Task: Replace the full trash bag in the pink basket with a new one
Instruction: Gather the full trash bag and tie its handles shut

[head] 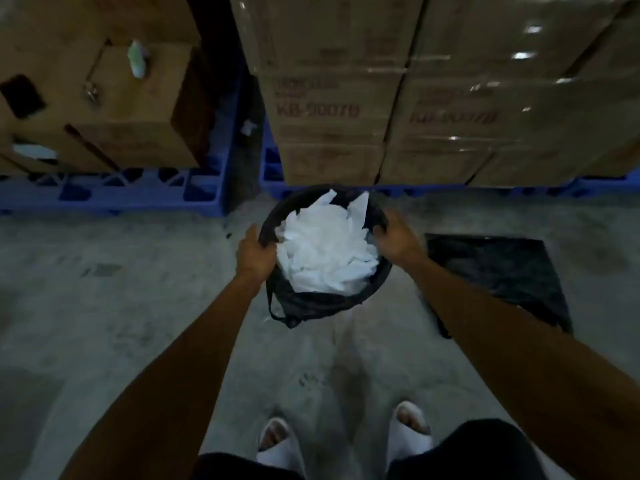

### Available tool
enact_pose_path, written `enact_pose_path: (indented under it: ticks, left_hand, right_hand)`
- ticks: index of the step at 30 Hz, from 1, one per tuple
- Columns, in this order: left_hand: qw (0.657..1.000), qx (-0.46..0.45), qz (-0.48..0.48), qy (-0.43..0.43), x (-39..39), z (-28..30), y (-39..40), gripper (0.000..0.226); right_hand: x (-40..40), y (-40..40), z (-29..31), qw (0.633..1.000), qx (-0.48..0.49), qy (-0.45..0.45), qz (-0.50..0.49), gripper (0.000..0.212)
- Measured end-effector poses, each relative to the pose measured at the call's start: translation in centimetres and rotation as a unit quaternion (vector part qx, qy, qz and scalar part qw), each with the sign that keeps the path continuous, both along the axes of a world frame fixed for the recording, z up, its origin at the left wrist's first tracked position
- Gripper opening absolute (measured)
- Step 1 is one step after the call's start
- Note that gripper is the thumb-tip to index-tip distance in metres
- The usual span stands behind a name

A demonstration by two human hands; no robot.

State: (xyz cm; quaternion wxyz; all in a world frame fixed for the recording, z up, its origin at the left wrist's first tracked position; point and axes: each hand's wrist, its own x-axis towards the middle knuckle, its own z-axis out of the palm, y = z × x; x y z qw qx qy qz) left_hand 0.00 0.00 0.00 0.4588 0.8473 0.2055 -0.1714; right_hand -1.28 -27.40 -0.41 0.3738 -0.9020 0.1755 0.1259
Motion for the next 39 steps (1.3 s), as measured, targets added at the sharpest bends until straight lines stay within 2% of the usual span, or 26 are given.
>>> enact_pose_path:
  ticks: [3,6,8,10,12,14,16,19,22,26,29,31,34,36,39]
  left_hand:
    - [0.999,0.042,0.031,0.003,1.4,-5.7,1.0,0.076]
    - [0.998,-0.036,0.053,0.028,2.4,-10.0,1.9,0.077]
    - [0.994,-0.097,0.052,0.004,2.5,-11.2,1.6,0.058]
    - [0.987,-0.139,0.074,-0.03,2.8,-12.5,1.4,0.039]
    - [0.98,-0.166,0.109,-0.03,2.5,-12.7,0.9,0.038]
    - [0.976,-0.18,0.115,-0.043,2.2,-12.5,0.6,0.03]
    - [0.97,-0.202,0.123,-0.054,1.6,-12.3,0.4,0.02]
    - [0.967,-0.214,0.127,-0.056,1.1,-12.3,0.5,0.019]
    - [0.972,-0.199,0.117,-0.047,0.9,-12.7,0.9,0.033]
    - [0.977,-0.181,0.099,-0.051,1.1,-12.9,1.1,0.057]
    - [0.977,-0.174,0.109,-0.061,1.2,-12.9,0.8,0.061]
    - [0.976,-0.17,0.116,-0.066,1.3,-13.0,0.4,0.062]
    - [0.976,-0.161,0.126,-0.072,1.6,-13.2,0.4,0.064]
    - [0.976,-0.162,0.125,-0.074,1.7,-13.4,0.4,0.066]
    - [0.976,-0.166,0.123,-0.071,1.6,-13.5,0.5,0.069]
  right_hand:
    - [2.0,-0.1,-4.8,0.998,0.001,-0.01,-0.061,0.063]
    - [3.6,-0.6,-8.0,0.996,0.01,-0.012,-0.086,0.062]
    - [4.3,-1.0,-9.2,0.991,0.042,-0.022,-0.123,0.061]
    - [4.6,-1.7,-10.1,0.97,0.118,-0.023,-0.212,0.063]
    - [3.9,-2.6,-10.9,0.927,0.256,0.021,-0.275,0.066]
    - [2.7,-3.6,-12.2,0.871,0.414,0.042,-0.261,0.071]
    - [1.7,-4.1,-13.3,0.841,0.471,0.046,-0.262,0.071]
    - [1.5,-4.1,-13.3,0.841,0.471,0.034,-0.265,0.062]
    - [2.5,-4.2,-13.8,0.845,0.447,0.037,-0.291,0.048]
    - [4.1,-6.9,-18.4,0.85,0.424,0.135,-0.283,0.068]
    - [2.5,-6.0,-17.8,0.841,0.425,0.169,-0.288,0.066]
    - [0.7,-4.6,-16.3,0.853,0.395,0.149,-0.308,0.057]
    - [0.1,-3.5,-16.2,0.865,0.392,0.079,-0.304,0.028]
    - [0.6,-3.3,-16.3,0.874,0.39,0.058,-0.285,0.023]
    - [1.0,-4.2,-16.7,0.872,0.374,0.066,-0.308,0.021]
